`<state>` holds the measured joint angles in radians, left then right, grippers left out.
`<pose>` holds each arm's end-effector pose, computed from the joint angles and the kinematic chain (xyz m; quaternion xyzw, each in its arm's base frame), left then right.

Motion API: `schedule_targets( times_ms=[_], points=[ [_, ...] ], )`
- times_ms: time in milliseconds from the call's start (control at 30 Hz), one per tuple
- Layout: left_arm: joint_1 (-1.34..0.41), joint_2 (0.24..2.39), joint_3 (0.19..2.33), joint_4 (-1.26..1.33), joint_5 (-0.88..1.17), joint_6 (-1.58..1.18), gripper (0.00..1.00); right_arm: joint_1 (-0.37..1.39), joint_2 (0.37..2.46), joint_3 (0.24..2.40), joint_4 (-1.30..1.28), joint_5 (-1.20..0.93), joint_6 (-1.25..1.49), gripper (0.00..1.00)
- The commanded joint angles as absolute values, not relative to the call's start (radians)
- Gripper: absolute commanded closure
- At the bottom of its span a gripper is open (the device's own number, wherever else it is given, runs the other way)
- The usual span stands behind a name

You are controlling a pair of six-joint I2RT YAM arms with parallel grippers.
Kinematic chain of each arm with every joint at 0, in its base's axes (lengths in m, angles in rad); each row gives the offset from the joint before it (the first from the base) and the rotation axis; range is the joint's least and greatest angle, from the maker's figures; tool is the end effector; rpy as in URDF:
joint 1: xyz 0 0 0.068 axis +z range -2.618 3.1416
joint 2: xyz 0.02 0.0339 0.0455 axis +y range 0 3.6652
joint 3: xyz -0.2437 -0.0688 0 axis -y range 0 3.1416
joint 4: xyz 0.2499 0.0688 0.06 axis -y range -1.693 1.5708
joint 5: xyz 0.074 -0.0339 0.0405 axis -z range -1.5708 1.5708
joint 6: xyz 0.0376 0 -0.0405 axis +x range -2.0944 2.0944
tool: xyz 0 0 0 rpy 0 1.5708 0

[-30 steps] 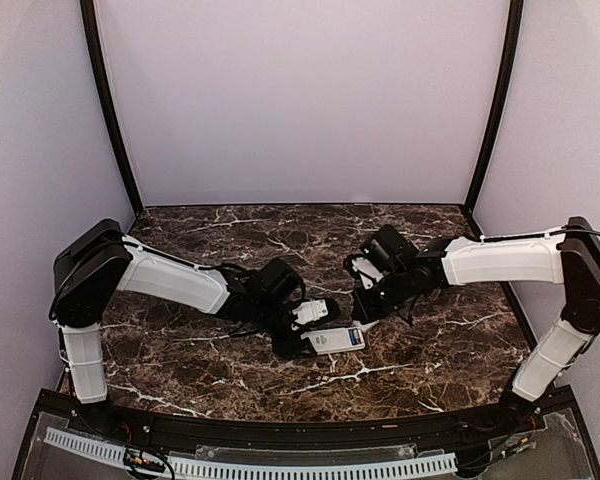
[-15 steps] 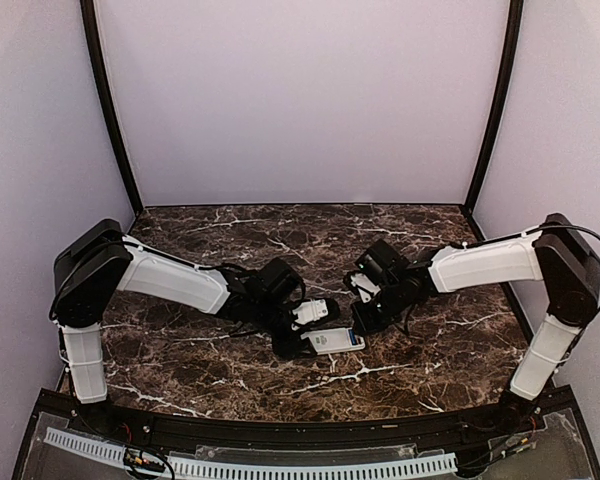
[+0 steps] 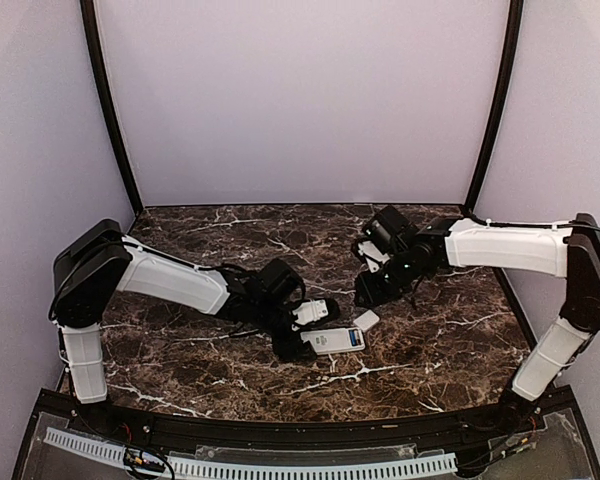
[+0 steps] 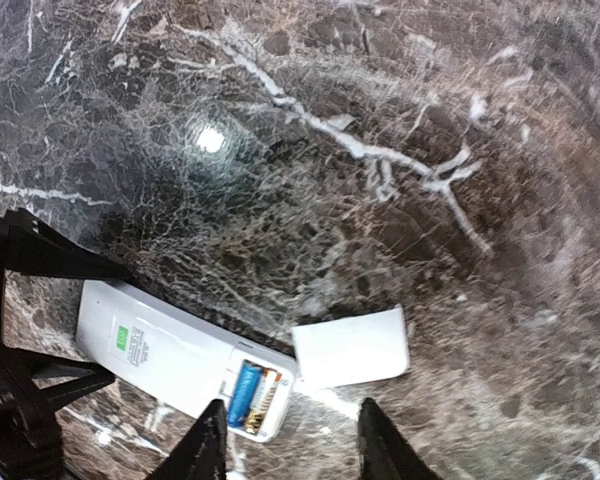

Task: Load the batteries into the remote control
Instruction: Press the battery in the battery compartment.

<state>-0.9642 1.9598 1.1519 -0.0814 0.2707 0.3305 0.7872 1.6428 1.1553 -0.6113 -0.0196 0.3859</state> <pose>0.2186 -0.3327 0.1142 0.5992 0.7178 -0.2240 0.2750 0.2375 0.2394 0.1931 -0.1960 0.9523 0.1373 0.1894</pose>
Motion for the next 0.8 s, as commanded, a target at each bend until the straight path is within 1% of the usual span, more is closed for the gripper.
schedule_targets(
  times_ms=[0, 33, 67, 133, 200, 267, 467, 567, 667, 767],
  points=[
    [-0.962, 1.901, 1.096, -0.156, 0.269, 0.301, 0.16, 0.724, 1.646, 1.191, -0.760, 0.068, 0.313, 0.53],
    [-0.962, 1.863, 1.076, -0.145, 0.270, 0.298, 0.05, 0.715, 1.659, 1.188, -0.773, 0.075, 0.298, 0.50],
    [-0.962, 1.820, 1.067, -0.140, 0.267, 0.289, 0.02, 0.707, 1.670, 1.186, -0.778, 0.072, 0.282, 0.47],
    [-0.962, 1.755, 1.043, -0.132, 0.254, 0.274, 0.01, 0.701, 1.689, 1.177, -0.773, 0.059, 0.251, 0.40],
    [-0.962, 1.693, 1.025, -0.132, 0.238, 0.256, 0.01, 0.700, 1.710, 1.176, -0.769, 0.042, 0.227, 0.30],
    [-0.962, 1.631, 1.004, -0.129, 0.227, 0.233, 0.01, 0.699, 1.745, 1.188, -0.778, 0.024, 0.215, 0.25],
    [-0.962, 1.500, 0.920, -0.086, 0.187, 0.196, 0.01, 0.699, 1.805, 1.207, -0.803, 0.015, 0.184, 0.28],
    [-0.962, 1.479, 0.894, -0.090, 0.169, 0.191, 0.01, 0.703, 1.827, 1.209, -0.832, 0.009, 0.184, 0.27],
    [-0.962, 1.462, 0.884, -0.094, 0.165, 0.185, 0.01, 0.730, 1.844, 1.204, -0.823, -0.052, 0.171, 0.27],
    [-0.962, 1.448, 0.882, -0.089, 0.173, 0.183, 0.01, 0.749, 1.883, 1.217, -0.815, -0.040, 0.170, 0.26]
  ],
)
